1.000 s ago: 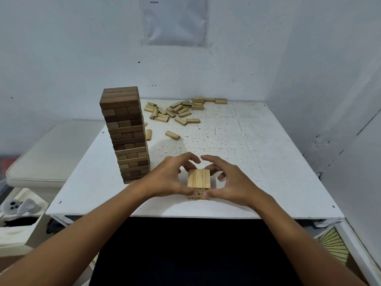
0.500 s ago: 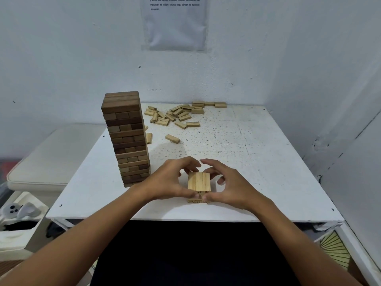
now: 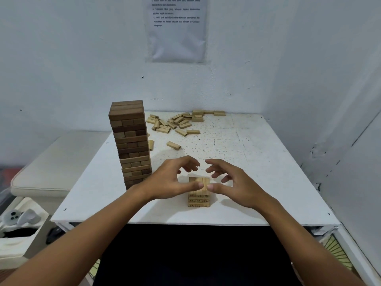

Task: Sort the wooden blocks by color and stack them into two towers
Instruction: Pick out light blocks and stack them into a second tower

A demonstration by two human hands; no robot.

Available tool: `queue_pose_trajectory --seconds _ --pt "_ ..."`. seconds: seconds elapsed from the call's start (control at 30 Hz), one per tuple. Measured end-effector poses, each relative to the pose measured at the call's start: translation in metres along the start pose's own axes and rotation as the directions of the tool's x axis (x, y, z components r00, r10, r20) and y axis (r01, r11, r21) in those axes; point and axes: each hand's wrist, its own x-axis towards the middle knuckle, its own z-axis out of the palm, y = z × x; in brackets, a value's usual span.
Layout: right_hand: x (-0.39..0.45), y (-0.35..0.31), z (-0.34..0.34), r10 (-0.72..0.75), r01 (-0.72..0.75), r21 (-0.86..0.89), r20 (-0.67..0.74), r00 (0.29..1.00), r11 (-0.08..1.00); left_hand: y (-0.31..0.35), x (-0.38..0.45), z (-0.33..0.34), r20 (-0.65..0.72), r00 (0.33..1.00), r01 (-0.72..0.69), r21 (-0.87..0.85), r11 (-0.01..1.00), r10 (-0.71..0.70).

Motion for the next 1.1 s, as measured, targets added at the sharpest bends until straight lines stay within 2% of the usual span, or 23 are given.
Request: queue_pose_trajectory --seconds 0.4,0.63,0.83,1.1 --pt "-0.012 -0.020 -0.008 -0.013 0.014 0.011 -0.099 0.995 1.000 0.014 -0.015 -0.007 -0.034 0.999 -0.021 0.069 0.997 0.023" --pt "-0.015 -0.027 -0.005 -0.010 0.012 0.009 -0.180 0.984 1.000 0.021 -0.021 -0.007 -0.101 0.994 -0.021 0.120 0.993 0.033" --pt "-0.002 -0.032 -0.017 -0.032 0.028 -0.022 -0.190 0.981 0.999 0.024 -0.008 -0.008 -0.152 0.988 0.009 0.127 0.992 0.010" --pt "0.045 -0.010 -0.037 -0.018 0.009 -0.062 -0.157 0.987 0.998 0.011 0.040 0.007 -0.234 0.958 0.202 0.141 0.969 -0.166"
